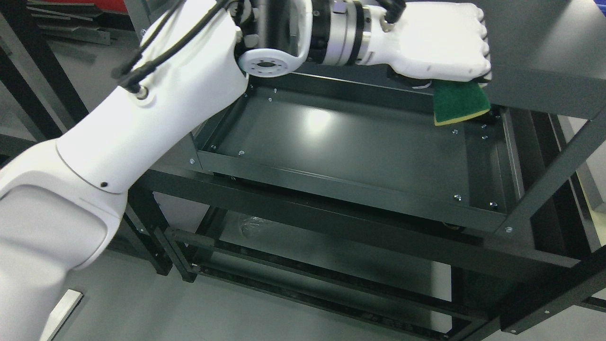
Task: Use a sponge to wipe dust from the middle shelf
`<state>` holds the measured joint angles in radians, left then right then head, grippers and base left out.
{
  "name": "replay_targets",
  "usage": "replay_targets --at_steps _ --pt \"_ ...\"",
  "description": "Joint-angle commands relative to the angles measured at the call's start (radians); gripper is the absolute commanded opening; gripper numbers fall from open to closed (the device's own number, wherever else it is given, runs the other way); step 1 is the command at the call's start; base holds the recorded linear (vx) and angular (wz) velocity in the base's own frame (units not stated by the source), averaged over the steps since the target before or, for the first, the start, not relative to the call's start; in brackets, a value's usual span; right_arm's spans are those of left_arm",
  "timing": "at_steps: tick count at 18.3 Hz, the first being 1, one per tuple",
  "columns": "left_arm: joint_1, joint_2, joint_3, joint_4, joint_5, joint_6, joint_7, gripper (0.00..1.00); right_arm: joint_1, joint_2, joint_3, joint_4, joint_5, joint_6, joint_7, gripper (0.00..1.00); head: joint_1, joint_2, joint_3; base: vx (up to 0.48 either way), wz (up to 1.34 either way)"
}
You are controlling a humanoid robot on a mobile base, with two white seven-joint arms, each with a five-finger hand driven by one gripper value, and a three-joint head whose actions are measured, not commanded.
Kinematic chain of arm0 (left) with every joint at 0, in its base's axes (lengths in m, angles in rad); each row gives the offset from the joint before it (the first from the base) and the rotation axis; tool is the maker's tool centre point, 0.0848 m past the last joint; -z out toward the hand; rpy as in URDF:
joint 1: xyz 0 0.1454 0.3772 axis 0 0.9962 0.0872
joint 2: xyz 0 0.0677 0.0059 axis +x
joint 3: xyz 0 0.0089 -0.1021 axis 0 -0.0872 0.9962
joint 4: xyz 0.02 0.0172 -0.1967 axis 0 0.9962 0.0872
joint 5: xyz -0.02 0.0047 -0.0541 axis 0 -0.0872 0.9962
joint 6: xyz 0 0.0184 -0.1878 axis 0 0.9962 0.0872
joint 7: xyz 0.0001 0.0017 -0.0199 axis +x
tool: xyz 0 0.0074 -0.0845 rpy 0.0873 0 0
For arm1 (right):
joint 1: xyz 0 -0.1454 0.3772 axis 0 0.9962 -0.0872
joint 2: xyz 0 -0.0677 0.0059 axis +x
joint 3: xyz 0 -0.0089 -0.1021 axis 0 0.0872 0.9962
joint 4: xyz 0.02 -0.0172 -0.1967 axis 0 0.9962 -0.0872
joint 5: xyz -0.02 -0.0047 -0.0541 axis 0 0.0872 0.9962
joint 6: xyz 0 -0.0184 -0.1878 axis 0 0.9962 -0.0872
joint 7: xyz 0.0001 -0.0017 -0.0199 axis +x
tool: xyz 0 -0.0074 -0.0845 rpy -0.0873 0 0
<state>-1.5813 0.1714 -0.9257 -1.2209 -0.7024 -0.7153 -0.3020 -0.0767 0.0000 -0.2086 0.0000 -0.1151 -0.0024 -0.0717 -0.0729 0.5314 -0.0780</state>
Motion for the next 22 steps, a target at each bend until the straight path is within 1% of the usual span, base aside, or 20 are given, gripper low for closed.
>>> replay_targets --at_steps 1,5,7,14,16,18,20,22 --pt "0.004 0.294 0.056 -0.15 0.09 -0.018 -0.012 0.05 0.0 -0.017 0.0 -0.017 0.0 0.073 0.0 1.0 0.0 0.0 0.0 0.0 0.0" --pt "0.011 0.433 0.056 -0.204 0.144 -0.07 -0.031 0.05 0.0 -0.017 0.0 -0.017 0.0 0.073 0.0 1.0 0.0 0.0 0.0 0.0 0.0" --pt "0.011 0.511 0.053 -0.222 0.182 -0.07 -0.034 0.05 0.0 -0.017 0.0 -0.017 0.0 0.073 0.0 1.0 0.0 0.0 0.0 0.0 0.0" --pt "0.007 0.779 0.056 -0.241 0.29 -0.07 -0.121 0.06 0.0 -0.017 0.0 -0.017 0.0 0.073 -0.002 1.0 0.0 0.0 0.0 0.0 0.0" --pt "0.018 0.859 0.053 -0.241 0.311 -0.07 -0.164 0.07 0.0 -0.017 0.0 -0.017 0.0 0.073 0.0 1.0 0.0 0.0 0.0 0.0 0.0" --pt "0.026 0.917 0.048 -0.241 0.322 -0.07 -0.196 0.07 0.0 -0.017 0.0 -0.017 0.0 0.073 0.0 1.0 0.0 0.0 0.0 0.0 0.0" --pt "0.046 0.967 0.059 -0.239 0.333 -0.07 -0.201 0.07 0.0 -0.017 0.0 -0.017 0.0 0.073 0.0 1.0 0.0 0.0 0.0 0.0 0.0" --pt "0.047 1.017 0.064 -0.238 0.357 -0.07 -0.225 0.09 0.0 -0.017 0.0 -0.017 0.0 0.073 0.0 1.0 0.0 0.0 0.0 0.0 0.0"
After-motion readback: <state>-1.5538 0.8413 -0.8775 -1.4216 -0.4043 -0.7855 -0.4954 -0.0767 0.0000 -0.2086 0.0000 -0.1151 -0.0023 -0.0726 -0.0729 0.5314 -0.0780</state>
